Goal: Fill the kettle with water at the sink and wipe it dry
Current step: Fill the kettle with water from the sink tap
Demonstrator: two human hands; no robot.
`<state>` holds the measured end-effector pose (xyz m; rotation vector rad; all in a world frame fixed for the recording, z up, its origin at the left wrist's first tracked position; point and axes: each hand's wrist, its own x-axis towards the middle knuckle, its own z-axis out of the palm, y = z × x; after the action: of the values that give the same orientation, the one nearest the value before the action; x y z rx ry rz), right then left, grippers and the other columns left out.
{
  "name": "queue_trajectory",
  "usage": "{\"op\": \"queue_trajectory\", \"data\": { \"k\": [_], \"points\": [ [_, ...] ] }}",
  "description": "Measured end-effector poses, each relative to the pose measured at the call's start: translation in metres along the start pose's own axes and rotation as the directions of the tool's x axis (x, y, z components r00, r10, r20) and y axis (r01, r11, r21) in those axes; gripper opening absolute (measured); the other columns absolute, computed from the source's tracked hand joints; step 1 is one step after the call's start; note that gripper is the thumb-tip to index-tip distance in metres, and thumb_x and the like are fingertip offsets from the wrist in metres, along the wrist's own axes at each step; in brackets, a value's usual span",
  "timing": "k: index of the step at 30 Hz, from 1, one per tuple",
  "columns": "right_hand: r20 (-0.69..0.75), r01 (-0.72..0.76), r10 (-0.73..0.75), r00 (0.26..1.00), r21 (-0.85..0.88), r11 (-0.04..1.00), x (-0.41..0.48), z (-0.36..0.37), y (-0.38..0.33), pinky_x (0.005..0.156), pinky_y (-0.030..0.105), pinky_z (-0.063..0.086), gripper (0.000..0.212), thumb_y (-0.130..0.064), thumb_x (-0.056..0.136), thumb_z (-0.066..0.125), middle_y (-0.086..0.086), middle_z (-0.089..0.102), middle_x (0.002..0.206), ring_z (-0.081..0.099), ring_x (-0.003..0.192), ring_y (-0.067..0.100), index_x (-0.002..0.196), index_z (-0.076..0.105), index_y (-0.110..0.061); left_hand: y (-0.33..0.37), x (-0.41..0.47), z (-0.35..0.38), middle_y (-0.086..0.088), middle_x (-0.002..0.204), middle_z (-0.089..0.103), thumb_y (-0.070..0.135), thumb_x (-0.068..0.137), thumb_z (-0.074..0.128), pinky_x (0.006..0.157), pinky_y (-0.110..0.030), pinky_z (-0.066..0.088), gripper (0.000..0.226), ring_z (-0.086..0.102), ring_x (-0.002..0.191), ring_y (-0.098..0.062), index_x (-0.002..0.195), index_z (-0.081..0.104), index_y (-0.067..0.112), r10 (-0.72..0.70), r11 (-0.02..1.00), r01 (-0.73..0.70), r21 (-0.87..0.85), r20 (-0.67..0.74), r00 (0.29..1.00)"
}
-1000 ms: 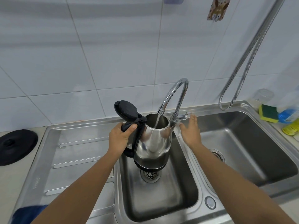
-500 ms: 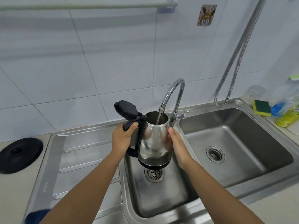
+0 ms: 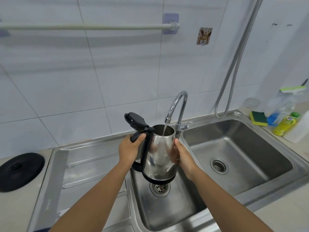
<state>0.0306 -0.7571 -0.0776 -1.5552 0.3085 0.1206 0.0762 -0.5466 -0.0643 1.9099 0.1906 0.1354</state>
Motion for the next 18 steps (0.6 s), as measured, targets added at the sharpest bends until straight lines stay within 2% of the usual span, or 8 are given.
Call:
{"op": "queue_trajectory", "data": {
  "k": [3,7,11,12,15,18],
  "points": [
    [0.025,-0.011,0.01,1.0,0.013,1.0,0.004,-0.006,-0.003,0.065,0.014,0.046,0.035,-0.059,0.095,0.042,-0.024,0.071,0.08,0.065,0.074,-0.011,0.079,0.072,-0.049,0.003,0.002,0.005,-0.004,0.077,0.068,0.063,0.08,0.063,0.058,-0.027,0.038,0.049,0.063,0.074,-0.018,0.083,0.062,0.013,-0.012,1.0,0.012,-0.002,-0.007,1.0],
    [0.063,-0.018,0.019,0.998,-0.011,1.0,0.009,-0.019,-0.007,0.072,0.018,0.044,0.033,-0.056,0.098,0.041,-0.028,0.072,0.084,0.065,0.078,-0.013,0.085,0.071,-0.056,0.007,-0.002,0.015,-0.003,0.074,0.067,0.068,0.078,0.062,0.061,-0.032,0.042,0.05,0.063,0.073,-0.02,0.076,0.058,0.019,-0.022,1.0,0.022,0.001,-0.026,0.999],
    [0.082,-0.028,0.031,0.996,-0.038,0.999,0.016,-0.035,-0.006,0.088,0.024,0.046,0.032,-0.059,0.095,0.044,-0.017,0.074,0.104,0.066,0.102,0.002,0.098,0.073,-0.045,0.012,-0.006,0.025,0.0,0.075,0.067,0.07,0.074,0.06,0.063,-0.032,0.044,0.048,0.065,0.074,-0.02,0.077,0.058,0.022,-0.02,1.0,0.02,-0.008,-0.038,0.999],
    [0.088,-0.027,0.031,0.996,-0.049,0.998,0.018,-0.038,-0.006,0.09,0.025,0.046,0.034,-0.06,0.094,0.044,-0.015,0.074,0.107,0.065,0.103,0.003,0.101,0.072,-0.043,0.013,-0.007,0.026,0.001,0.077,0.068,0.07,0.074,0.061,0.065,-0.032,0.046,0.047,0.066,0.077,-0.018,0.08,0.059,0.023,-0.022,1.0,0.021,-0.019,-0.041,0.999],
    [0.111,-0.015,0.024,0.994,-0.077,0.997,0.023,-0.041,-0.005,0.083,0.024,0.045,0.036,-0.064,0.092,0.044,-0.014,0.072,0.103,0.064,0.096,0.003,0.101,0.07,-0.041,0.011,-0.011,0.028,0.003,0.083,0.07,0.076,0.068,0.06,0.071,-0.033,0.05,0.055,0.066,0.08,-0.014,0.086,0.062,0.024,-0.039,0.998,0.037,-0.044,-0.045,0.998],
    [0.121,-0.018,0.027,0.992,-0.07,0.997,0.03,-0.041,0.0,0.09,0.027,0.045,0.036,-0.061,0.094,0.045,-0.012,0.069,0.109,0.062,0.099,0.005,0.108,0.067,-0.037,0.008,-0.012,0.029,0.004,0.081,0.068,0.065,0.076,0.066,0.065,-0.028,0.043,0.044,0.064,0.08,-0.014,0.085,0.061,0.022,-0.05,0.998,0.047,-0.046,-0.065,0.997]
  ]
}}
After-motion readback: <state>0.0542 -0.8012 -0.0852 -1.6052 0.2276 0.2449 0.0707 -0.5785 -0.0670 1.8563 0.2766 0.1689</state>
